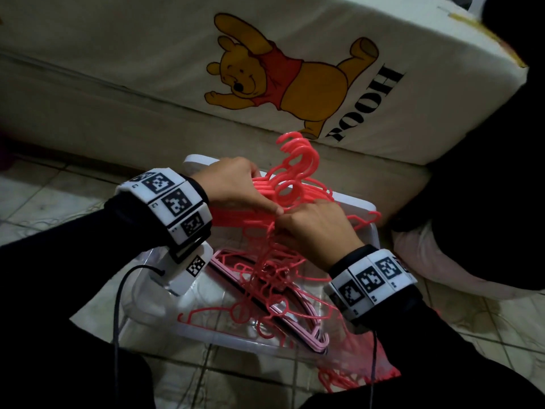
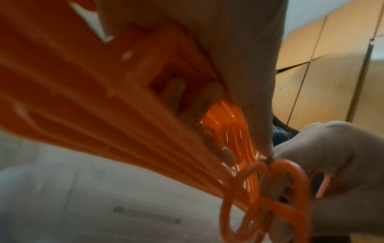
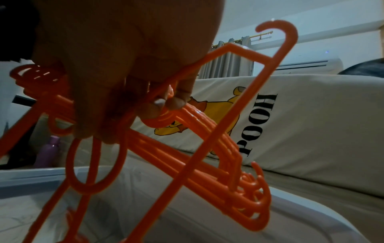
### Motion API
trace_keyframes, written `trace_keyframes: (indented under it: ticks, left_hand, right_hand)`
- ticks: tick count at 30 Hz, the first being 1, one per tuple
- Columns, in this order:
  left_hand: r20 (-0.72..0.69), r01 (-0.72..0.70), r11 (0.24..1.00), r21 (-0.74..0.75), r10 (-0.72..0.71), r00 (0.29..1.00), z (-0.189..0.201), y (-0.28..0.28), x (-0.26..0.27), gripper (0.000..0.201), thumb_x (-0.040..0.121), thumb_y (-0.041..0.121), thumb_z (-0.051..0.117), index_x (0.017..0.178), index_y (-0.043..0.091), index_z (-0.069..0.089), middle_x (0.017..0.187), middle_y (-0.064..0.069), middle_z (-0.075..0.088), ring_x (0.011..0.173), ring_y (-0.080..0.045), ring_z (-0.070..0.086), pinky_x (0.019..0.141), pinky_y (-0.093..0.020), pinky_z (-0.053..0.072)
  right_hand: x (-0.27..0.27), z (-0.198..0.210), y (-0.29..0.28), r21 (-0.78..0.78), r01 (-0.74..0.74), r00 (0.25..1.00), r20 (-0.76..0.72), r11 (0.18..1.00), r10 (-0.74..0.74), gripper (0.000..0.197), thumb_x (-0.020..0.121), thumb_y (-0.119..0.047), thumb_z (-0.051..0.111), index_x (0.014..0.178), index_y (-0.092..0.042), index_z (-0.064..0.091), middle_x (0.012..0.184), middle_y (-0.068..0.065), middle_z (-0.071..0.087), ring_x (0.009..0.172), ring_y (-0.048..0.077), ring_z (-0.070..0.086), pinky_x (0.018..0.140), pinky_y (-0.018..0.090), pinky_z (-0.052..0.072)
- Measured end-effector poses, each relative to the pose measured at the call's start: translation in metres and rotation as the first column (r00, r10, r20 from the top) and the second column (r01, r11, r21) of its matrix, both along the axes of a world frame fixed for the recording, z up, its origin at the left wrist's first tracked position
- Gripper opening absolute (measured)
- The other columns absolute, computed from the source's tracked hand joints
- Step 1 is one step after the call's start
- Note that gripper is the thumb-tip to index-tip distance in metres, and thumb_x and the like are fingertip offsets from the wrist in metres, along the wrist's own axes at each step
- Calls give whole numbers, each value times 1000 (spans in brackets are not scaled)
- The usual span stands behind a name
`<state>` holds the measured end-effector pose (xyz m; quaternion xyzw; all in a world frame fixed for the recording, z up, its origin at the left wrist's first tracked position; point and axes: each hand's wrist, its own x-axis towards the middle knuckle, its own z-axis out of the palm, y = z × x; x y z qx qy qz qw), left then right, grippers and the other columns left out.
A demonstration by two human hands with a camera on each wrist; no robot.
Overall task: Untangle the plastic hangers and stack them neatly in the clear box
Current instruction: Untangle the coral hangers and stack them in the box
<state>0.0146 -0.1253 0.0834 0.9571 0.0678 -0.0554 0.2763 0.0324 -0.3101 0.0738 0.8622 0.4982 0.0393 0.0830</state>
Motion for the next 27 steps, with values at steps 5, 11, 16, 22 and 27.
trace_keyframes:
  ticks: [5, 11, 16, 22, 27]
  left_hand:
    - [-67, 39, 994, -106, -47, 997, 7, 3, 2, 66, 35, 71, 75, 78, 22, 64, 69, 8, 67, 66, -7, 64, 59, -24, 49]
    - [4, 105, 994, -32, -105, 994, 7, -6, -8, 72, 31, 73, 72, 83, 26, 58, 75, 10, 66, 71, -7, 62, 64, -28, 51]
    - [10, 164, 986, -44, -163, 987, 8, -8, -11, 79, 30, 73, 73, 92, 26, 54, 83, 12, 63, 77, -6, 60, 71, -29, 51]
    - [-4, 223, 970, -102, -224, 975, 10, -4, -14, 75, 35, 67, 76, 94, 30, 50, 84, 15, 60, 77, 0, 58, 65, -20, 47]
    - [76, 192, 972, -138, -183, 980, 9, -5, -17, 76, 38, 76, 64, 94, 26, 55, 84, 12, 64, 78, -6, 62, 69, -28, 51]
  right_hand:
    - [-4, 7, -1, 49, 46, 999, -18, 998, -45, 24, 89, -42, 50, 98, -25, 65, 84, 1, 67, 80, 26, 63, 56, 31, 33]
    - [-4, 9, -6, 129, 155, 982, -128, 979, -139, 19, 78, -39, 58, 85, -23, 64, 84, -1, 65, 81, 23, 62, 56, 26, 28]
    - [-6, 8, -7, 135, 158, 973, -188, 978, -132, 20, 76, -42, 60, 80, -22, 63, 80, 0, 65, 78, 25, 62, 57, 26, 28]
    - [-2, 5, -12, 91, 81, 984, -167, 993, -65, 29, 82, -53, 57, 87, -25, 63, 87, -2, 65, 80, 21, 61, 58, 26, 29]
    - [5, -1, -17, 60, 65, 990, -129, 996, -57, 38, 91, -57, 37, 98, -25, 57, 92, 2, 65, 83, 26, 62, 57, 29, 36]
